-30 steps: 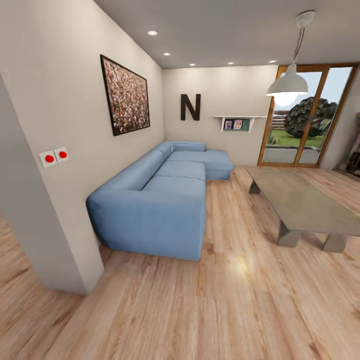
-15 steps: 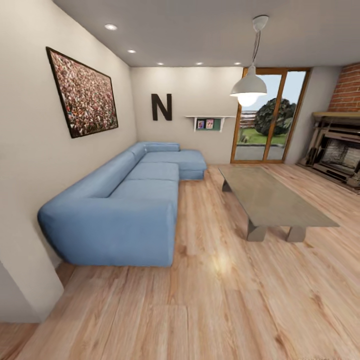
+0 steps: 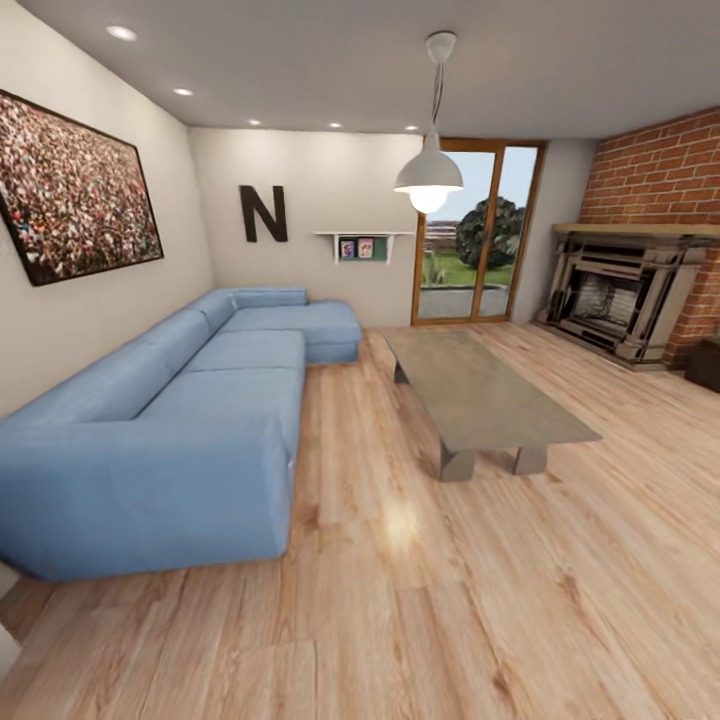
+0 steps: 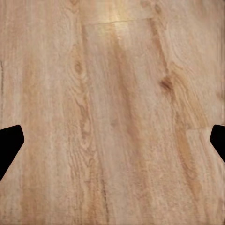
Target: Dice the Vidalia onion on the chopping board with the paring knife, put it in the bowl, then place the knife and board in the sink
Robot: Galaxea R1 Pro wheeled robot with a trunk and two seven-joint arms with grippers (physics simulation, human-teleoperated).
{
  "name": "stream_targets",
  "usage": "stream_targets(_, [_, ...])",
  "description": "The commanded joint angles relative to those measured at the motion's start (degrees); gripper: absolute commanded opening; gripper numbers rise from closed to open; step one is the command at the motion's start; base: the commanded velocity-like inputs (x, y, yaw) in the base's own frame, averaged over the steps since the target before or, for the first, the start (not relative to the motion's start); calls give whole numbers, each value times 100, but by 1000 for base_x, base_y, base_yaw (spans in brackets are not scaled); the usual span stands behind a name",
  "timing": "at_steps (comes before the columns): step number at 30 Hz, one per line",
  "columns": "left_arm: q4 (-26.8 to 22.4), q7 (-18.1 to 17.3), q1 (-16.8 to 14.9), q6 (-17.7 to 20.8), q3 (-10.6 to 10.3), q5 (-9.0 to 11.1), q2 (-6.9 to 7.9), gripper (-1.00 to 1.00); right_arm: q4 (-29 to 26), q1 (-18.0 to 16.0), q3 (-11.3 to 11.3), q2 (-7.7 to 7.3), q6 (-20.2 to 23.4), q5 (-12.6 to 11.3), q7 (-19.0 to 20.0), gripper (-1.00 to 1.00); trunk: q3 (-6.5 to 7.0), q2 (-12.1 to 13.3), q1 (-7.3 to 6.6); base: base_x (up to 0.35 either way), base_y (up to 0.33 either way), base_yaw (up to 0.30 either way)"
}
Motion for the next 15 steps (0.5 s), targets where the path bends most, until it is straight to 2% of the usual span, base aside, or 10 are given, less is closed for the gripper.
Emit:
stream_targets(1, [0,-2,-1,-17,2,-1,1,100,7,-3,0,1,-19,2,-16,100,-6,-2,2,226,-254,-278])
stream_targets(15, [0,-2,-1,-17,2,-1,1,100,9,-5,0,-1,-93,2,-17,100,-6,-2,2,226,-250,-279])
